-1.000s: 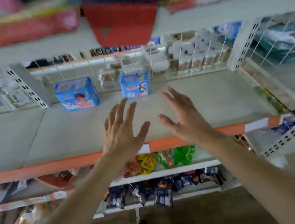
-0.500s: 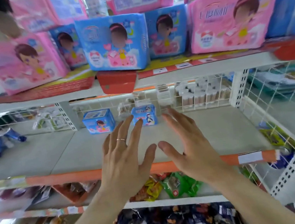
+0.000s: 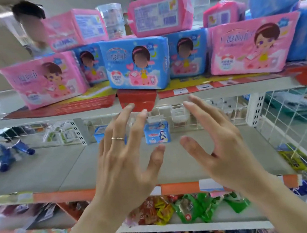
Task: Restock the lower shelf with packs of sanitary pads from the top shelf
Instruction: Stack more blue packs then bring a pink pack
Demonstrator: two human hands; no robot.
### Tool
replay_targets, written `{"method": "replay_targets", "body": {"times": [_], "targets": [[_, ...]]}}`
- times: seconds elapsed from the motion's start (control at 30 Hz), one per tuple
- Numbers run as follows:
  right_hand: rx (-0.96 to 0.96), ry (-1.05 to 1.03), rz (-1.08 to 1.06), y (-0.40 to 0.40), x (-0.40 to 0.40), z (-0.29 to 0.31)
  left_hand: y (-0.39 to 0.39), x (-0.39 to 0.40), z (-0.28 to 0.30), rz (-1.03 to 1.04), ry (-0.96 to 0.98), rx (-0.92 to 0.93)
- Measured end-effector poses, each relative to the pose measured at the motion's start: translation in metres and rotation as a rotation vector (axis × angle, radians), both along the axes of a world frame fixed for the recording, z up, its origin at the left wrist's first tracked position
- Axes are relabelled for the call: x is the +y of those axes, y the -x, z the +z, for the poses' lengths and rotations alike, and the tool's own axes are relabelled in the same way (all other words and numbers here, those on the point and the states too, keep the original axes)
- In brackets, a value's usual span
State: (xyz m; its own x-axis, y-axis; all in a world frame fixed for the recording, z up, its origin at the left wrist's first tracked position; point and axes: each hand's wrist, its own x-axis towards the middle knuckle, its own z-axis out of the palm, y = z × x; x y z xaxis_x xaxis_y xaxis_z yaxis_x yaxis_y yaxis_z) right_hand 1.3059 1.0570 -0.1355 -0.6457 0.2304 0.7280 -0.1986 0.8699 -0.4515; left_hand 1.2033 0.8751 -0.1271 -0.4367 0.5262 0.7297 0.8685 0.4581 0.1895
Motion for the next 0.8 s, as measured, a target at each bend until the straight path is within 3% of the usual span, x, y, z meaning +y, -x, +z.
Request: {"method": "replay_targets", "body": {"times": [0.17, 0.43, 0.8], "targets": [[0.058, -0.026, -0.01, 0.021, -0.01, 0.024, 0.028, -0.007, 0.025, 0.025, -0.049, -0.012], [0.193, -0.048, -0.206, 0.047, -0.011, 0.071, 0.069, -0.011, 0.072, 0.051, -0.125, 0.019], [0.006, -0.024, -0.389, 0.091, -0.006, 0.097, 0.113, 0.008, 0.101, 0.053, -0.061, -0.071]]}}
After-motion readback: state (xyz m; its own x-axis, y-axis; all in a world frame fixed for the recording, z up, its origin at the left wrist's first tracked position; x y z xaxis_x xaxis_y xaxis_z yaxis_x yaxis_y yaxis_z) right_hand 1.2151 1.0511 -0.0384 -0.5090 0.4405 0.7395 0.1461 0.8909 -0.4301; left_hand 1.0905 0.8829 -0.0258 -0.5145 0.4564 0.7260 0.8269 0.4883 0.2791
